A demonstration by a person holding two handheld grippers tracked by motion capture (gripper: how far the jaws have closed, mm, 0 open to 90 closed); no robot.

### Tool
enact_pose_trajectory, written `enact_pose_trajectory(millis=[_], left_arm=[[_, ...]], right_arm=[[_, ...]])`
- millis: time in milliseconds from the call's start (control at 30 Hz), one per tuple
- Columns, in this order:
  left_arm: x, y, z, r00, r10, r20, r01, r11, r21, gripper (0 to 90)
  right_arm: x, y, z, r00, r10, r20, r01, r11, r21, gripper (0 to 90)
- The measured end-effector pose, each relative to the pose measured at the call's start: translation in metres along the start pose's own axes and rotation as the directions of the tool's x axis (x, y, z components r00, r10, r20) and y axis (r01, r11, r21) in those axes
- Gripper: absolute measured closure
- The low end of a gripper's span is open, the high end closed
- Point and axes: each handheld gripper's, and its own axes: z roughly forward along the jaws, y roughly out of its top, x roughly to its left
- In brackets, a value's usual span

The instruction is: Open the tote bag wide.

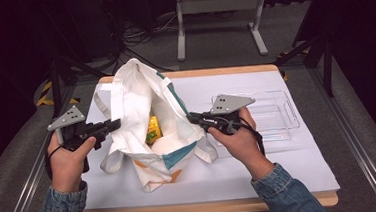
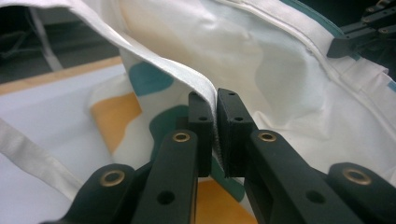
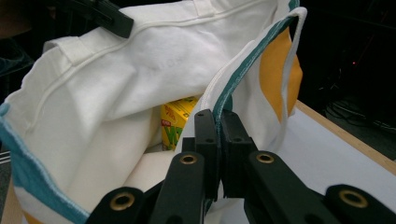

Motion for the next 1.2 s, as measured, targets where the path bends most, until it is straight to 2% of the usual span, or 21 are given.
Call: enact_pose_trajectory(millis=[133,200,400,533,667,833,933,1167,1200], left_arm=[[0.001,0.001,-0.014,0.9984,0.011,-0.055,-0.012,0.9998,-0.017,84.2],[0.002,0.0,-0.019,0.9963,0.019,-0.084,-0.019,0.9998,-0.007,84.2],[0.004,-0.005,-0.029,0.9884,0.043,-0.145,-0.036,0.9982,0.049,84.4],[0.006,-0.011,-0.033,0.9785,0.074,-0.192,-0.055,0.9932,0.102,84.6],[0.009,-0.019,-0.034,0.9742,0.095,-0.205,-0.066,0.9874,0.144,84.6],[0.015,-0.028,-0.028,0.9781,0.08,-0.192,-0.045,0.9824,0.181,84.4],[0.018,-0.033,-0.023,0.9756,0.082,-0.204,-0.038,0.9772,0.209,84.4],[0.023,-0.046,-0.016,0.9778,0.088,-0.191,-0.044,0.9743,0.221,84.1],[0.025,-0.049,-0.012,0.9771,0.088,-0.194,-0.042,0.9714,0.234,84.1]], right_arm=[[-0.004,0.0,-0.005,0.9999,0.007,0.011,-0.007,1.0,-0.009,87.3],[-0.005,0.0,-0.006,0.9998,0.006,0.016,-0.006,1.0,-0.009,87.3],[-0.006,0.0,-0.007,0.9997,0.004,0.023,-0.004,1.0,-0.004,87.3],[-0.006,-0.001,-0.006,0.9996,0.003,0.027,-0.003,1.0,0.0,87.3],[-0.006,-0.006,-0.005,0.9996,0.01,0.027,-0.01,1.0,0.007,87.3],[-0.005,-0.014,0.003,0.9994,0.029,0.02,-0.029,0.999,0.015,87.3],[-0.004,-0.019,0.005,0.9991,0.036,0.023,-0.037,0.999,0.014,87.3],[-0.008,-0.034,0.007,0.9964,0.079,0.029,-0.08,0.997,0.019,87.3],[-0.007,-0.04,0.011,0.9952,0.093,0.032,-0.094,0.995,0.025,87.3]])
